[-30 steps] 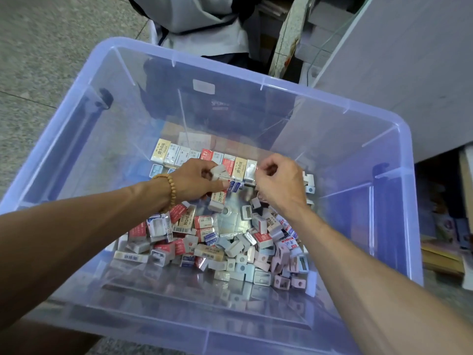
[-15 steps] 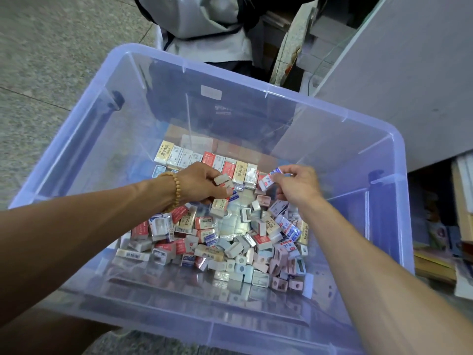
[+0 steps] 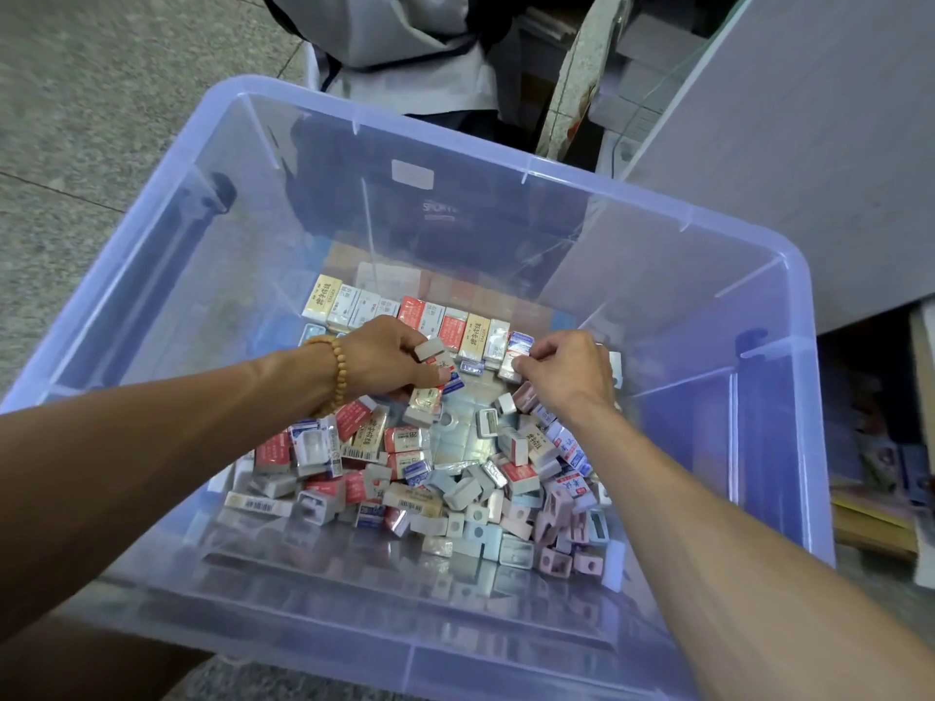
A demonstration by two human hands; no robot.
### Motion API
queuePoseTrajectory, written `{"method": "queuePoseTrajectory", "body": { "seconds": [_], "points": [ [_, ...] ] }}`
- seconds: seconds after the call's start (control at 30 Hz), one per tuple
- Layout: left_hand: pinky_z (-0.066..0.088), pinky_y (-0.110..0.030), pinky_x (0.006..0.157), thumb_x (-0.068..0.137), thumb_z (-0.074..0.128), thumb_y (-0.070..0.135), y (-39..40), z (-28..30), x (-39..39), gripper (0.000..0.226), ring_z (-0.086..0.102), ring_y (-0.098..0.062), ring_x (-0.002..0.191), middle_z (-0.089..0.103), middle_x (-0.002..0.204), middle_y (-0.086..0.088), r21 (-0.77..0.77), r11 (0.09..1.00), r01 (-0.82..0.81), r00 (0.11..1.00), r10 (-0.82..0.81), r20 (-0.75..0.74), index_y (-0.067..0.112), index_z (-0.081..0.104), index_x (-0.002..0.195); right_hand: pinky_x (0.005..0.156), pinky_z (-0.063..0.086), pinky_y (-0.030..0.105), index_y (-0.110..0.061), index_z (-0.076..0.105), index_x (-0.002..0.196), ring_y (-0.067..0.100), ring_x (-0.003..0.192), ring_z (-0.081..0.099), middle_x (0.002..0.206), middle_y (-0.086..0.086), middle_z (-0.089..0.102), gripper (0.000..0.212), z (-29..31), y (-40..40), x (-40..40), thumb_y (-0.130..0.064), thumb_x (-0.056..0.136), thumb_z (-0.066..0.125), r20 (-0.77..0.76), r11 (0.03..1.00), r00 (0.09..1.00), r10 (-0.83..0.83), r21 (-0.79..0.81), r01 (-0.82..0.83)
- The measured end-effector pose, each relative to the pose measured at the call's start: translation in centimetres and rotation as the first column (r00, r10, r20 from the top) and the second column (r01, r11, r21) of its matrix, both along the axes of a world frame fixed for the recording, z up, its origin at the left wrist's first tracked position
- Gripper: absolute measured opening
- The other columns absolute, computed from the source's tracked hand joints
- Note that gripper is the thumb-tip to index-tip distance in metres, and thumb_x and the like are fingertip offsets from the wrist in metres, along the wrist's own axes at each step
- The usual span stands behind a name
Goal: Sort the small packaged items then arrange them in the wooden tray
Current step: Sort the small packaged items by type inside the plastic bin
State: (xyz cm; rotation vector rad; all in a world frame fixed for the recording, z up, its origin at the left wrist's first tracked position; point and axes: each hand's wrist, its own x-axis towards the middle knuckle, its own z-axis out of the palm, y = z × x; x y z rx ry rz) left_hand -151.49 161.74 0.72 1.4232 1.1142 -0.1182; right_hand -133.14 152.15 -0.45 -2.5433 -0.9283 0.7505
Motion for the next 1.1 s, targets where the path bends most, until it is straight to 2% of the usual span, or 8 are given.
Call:
{"method": "queuePoseTrajectory", "body": {
  "seconds": [0.27, 0.4, 0.5, 0.6, 0.73, 0.83, 0.93, 1.1],
  "points": [
    [0.054, -0.031, 0.058, 0.082, 0.075, 0.019, 0.2, 1.4, 0.1, 0.017, 0.057, -0.015, 0.057, 0.065, 0.070, -0.009, 0.045, 0.999, 0.010, 1.000, -0.010, -0.004, 0.006, 0.073, 0.092, 0.070, 0.047, 0.030, -0.023, 0.066, 0.077, 0.023, 0.087, 0.062, 0.089, 0.003, 0.071, 0.013, 0.6, 0.0, -0.2, -0.029, 0.084, 0.074, 0.108, 0.993, 0.988, 0.107, -0.052, -0.102],
    [0.058, -0.037, 0.072, 0.081, 0.077, 0.019, 0.3, 2.8, -1.2, 0.016, 0.058, -0.020, 0.065, 0.064, 0.070, -0.009, 0.143, 0.987, 0.078, 0.996, -0.072, -0.049, 0.004, 0.073, 0.085, 0.074, 0.056, 0.033, -0.026, 0.060, 0.064, 0.022, 0.077, 0.068, 0.074, -0.006, 0.069, 0.021, 2.3, 0.4, -0.9, -0.022, 0.083, 0.070, 0.076, 0.946, 0.944, 0.320, 0.022, -0.323],
    [0.052, -0.024, 0.054, 0.082, 0.077, 0.021, 0.1, 4.4, -2.4, 0.014, 0.054, -0.017, 0.057, 0.062, 0.062, -0.004, 0.209, 0.969, 0.135, 0.987, -0.114, -0.109, 0.007, 0.072, 0.082, 0.069, 0.048, 0.029, -0.027, 0.057, 0.060, 0.019, 0.075, 0.062, 0.067, -0.010, 0.061, 0.031, 4.4, 0.5, -1.4, -0.035, 0.087, 0.072, -0.048, 0.753, 0.777, 0.627, -0.218, -0.621],
    [0.041, -0.017, 0.044, 0.082, 0.077, 0.022, -0.3, 5.8, -3.8, 0.014, 0.049, -0.015, 0.051, 0.059, 0.060, -0.004, 0.236, 0.959, 0.156, 0.982, -0.125, -0.143, 0.012, 0.069, 0.075, 0.070, 0.040, 0.030, -0.025, 0.059, 0.079, 0.022, 0.081, 0.055, 0.079, -0.003, 0.055, 0.042, 5.2, -0.9, -1.6, -0.066, 0.090, 0.055, -0.032, 0.467, 0.597, 0.801, -0.591, -0.657],
    [0.047, -0.027, 0.057, 0.081, 0.078, 0.026, -0.9, 7.4, -5.6, 0.016, 0.054, -0.017, 0.055, 0.064, 0.065, -0.006, 0.289, 0.948, 0.134, 0.987, -0.102, -0.125, 0.012, 0.071, 0.076, 0.074, 0.039, 0.031, -0.029, 0.057, 0.111, 0.027, 0.099, 0.059, 0.115, 0.005, 0.066, 0.029, 4.6, -2.3, -2.1, -0.053, 0.096, 0.052, -0.131, 0.383, 0.571, 0.811, -0.619, -0.686],
    [0.052, -0.034, 0.061, 0.080, 0.078, 0.028, -1.3, 7.9, -6.7, 0.023, 0.054, -0.017, 0.056, 0.065, 0.067, -0.013, 0.297, 0.949, 0.109, 0.991, -0.078, -0.112, 0.005, 0.073, 0.085, 0.082, 0.042, 0.031, -0.025, 0.055, 0.128, 0.026, 0.112, 0.057, 0.129, 0.004, 0.061, 0.037, 4.7, -2.0, -1.7, -0.043, 0.096, 0.058, -0.210, 0.391, 0.589, 0.781, -0.571, -0.722],
    [0.058, -0.040, 0.071, 0.079, 0.079, 0.025, -1.6, 8.2, -7.8, 0.021, 0.057, -0.018, 0.058, 0.067, 0.067, -0.011, 0.286, 0.955, 0.079, 0.991, -0.044, -0.127, 0.006, 0.074, 0.086, 0.086, 0.043, 0.030, -0.028, 0.055, 0.130, 0.020, 0.107, 0.054, 0.130, 0.000, 0.057, 0.037, 5.3, -1.9, -1.2, -0.037, 0.095, 0.063, -0.267, 0.480, 0.646, 0.715, -0.484, -0.731],
    [0.056, -0.035, 0.067, 0.080, 0.078, 0.026, -2.2, 8.5, -8.9, 0.020, 0.058, -0.019, 0.059, 0.066, 0.066, -0.009, 0.286, 0.955, 0.077, 0.981, -0.021, -0.194, 0.007, 0.072, 0.081, 0.064, 0.046, 0.025, -0.030, 0.062, 0.098, 0.010, 0.074, 0.055, 0.090, -0.007, 0.056, 0.015, 5.1, -1.0, -2.1, -0.021, 0.091, 0.072, -0.365, 0.854, 0.804, 0.469, -0.047, -0.519]
  ]
}}
